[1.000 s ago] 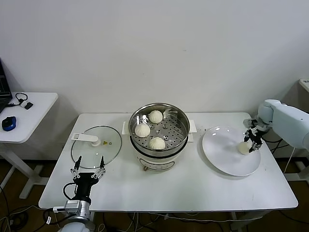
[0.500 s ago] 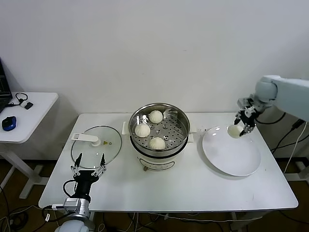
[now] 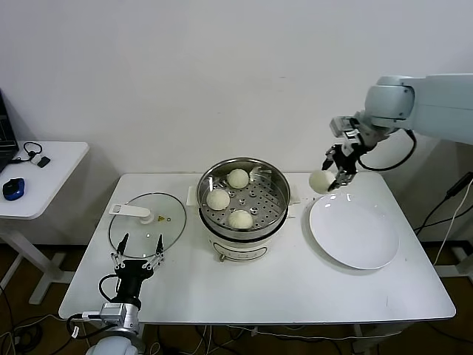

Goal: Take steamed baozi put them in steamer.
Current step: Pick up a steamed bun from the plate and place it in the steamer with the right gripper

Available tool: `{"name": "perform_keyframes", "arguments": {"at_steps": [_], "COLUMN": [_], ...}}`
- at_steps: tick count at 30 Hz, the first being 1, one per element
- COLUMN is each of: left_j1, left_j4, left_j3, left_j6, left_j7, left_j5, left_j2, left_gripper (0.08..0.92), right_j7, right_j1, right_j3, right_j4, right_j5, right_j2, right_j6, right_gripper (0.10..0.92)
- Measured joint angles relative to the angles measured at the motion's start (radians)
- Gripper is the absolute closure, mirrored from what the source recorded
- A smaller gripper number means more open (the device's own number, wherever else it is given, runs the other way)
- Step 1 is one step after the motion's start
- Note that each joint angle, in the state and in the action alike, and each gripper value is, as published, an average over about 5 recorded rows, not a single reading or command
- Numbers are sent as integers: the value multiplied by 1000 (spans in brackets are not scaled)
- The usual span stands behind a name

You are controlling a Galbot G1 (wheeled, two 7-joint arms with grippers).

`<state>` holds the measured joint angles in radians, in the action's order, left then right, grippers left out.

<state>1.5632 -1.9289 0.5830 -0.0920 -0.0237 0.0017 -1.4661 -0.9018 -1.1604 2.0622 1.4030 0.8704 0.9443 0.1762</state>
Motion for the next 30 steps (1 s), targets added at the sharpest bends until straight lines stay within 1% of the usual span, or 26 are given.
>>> {"name": "perform_keyframes", "arguments": {"at_steps": [5,11,20,30], "left_j1": [-1,1,-6,-15], "left_j4": [-4,-1,11,26], "left_j3": [7,14,22,29], "left_j6": [-1,-3,-4,-5], "left_j7": [1,1,2,2], "left_j5": [3,2,1,-3], "left_j2": [-1,-2,-4,4], "left_gripper": [177,177,177,177], "right_j7": [39,78,110,121], "right_j1": [16,95,238,351], "right_j3": [-45,-113,-193,-233], "right_j4": [10,-29,-111,-178], "right_j5": [50,72,53,18], "right_j2": [56,122,191,211], "right_j6": [49,88,115,122], "right_gripper": [431,431,431,427]}}
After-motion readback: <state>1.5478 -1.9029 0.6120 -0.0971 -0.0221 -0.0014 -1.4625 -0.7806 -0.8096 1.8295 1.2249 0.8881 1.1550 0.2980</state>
